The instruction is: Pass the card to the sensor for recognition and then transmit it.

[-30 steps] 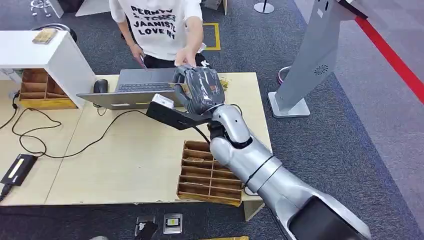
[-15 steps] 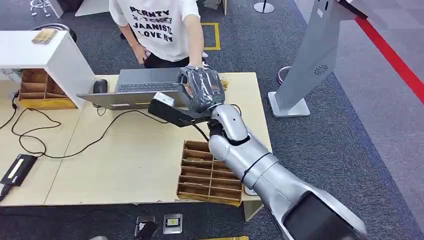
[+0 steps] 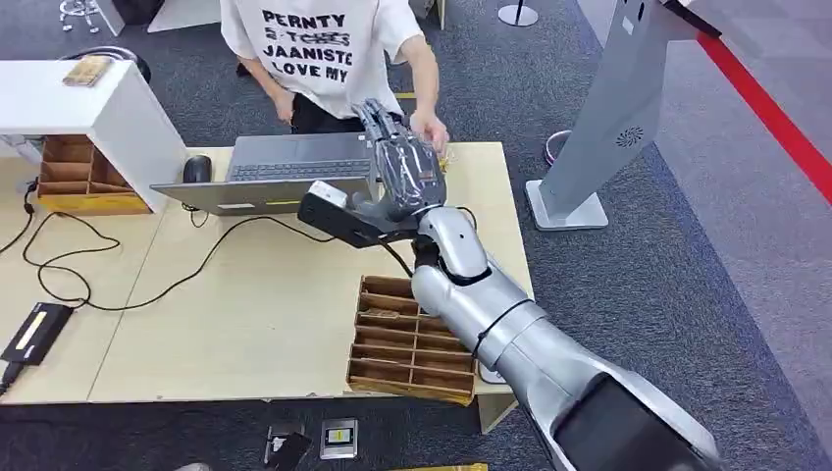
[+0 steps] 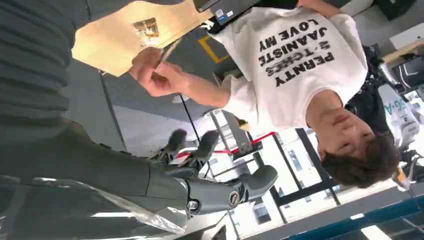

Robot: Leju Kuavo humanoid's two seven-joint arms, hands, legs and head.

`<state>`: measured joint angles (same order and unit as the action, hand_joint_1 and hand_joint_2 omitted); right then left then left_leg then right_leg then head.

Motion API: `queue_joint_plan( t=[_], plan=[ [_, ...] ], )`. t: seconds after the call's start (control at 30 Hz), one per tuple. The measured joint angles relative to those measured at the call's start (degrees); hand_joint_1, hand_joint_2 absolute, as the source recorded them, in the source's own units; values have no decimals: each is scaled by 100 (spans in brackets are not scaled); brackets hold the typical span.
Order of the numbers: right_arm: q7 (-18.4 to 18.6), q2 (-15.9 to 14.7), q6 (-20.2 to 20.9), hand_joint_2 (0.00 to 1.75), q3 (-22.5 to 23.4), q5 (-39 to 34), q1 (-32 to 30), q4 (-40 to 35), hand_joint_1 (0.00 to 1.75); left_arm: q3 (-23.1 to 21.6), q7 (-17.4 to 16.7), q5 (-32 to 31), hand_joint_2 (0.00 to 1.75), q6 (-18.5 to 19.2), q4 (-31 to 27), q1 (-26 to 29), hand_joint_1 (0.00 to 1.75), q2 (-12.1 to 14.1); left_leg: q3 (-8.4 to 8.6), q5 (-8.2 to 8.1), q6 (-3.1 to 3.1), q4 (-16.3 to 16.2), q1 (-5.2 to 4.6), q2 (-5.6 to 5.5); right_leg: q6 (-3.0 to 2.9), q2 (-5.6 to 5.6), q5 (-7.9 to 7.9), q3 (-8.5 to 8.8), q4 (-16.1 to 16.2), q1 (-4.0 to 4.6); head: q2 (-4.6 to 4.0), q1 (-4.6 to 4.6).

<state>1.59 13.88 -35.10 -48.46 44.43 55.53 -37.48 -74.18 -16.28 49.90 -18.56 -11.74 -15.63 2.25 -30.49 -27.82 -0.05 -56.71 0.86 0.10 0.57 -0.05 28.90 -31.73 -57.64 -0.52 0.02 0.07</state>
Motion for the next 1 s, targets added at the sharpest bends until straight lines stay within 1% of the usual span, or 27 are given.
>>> queue_joint_plan(
  t=[0.17, 0.27, 0.37, 0.57, 0.77, 0.9, 1.0],
  plan=[
    [-199, -18, -284, 175, 0, -212, -195, -79, 0, -24, 0, 98, 0, -72, 0, 4, 0, 0, 0, 0, 0, 0, 0, 0, 0, 0, 0, 0, 0, 0, 0, 0],
    [-304, -52, -446, 175, 2, -332, -439, -267, 0, -26, 0, 171, 0, -103, 0, 14, 0, 2, 1, 0, 0, 0, 0, 0, 0, 1, 0, 0, 0, 0, 0, -2],
    [-350, -109, -485, 175, 11, -382, -768, -554, 0, -26, 2, 271, 0, -125, 0, 44, 0, 9, 2, 0, 0, 0, 0, 1, 0, 1, 0, -1, 1, 0, 0, -2],
    [-103, -400, -492, 175, 114, -389, -1662, -1509, 0, -26, 66, 428, 0, -85, 0, 155, 0, 48, 2, -1, 0, 0, 0, 1, 0, 1, 0, -1, 2, 0, 2, 0],
    [-135, -748, -500, 175, 293, -903, -2499, -2503, 0, -24, 151, 566, 0, -35, 0, 239, 0, 105, 3, -1, 0, 0, 0, 1, 0, 0, 0, -2, 3, 0, 0, -2],
    [17, -1009, -485, 175, 339, -949, -2899, -3078, 0, -22, 210, 689, 0, -39, 2, 313, 0, 149, 2, -1, 0, 1, 0, 6, 0, 1, 0, -2, 2, 0, 2, -2],
    [131, -1137, -446, 175, 334, -942, -3097, -3406, 0, -15, 273, 761, 0, -59, 7, 361, 0, 177, 2, -1, 0, 1, 0, 5, 0, 2, 0, -1, 3, 0, 0, -2]
  ],
)
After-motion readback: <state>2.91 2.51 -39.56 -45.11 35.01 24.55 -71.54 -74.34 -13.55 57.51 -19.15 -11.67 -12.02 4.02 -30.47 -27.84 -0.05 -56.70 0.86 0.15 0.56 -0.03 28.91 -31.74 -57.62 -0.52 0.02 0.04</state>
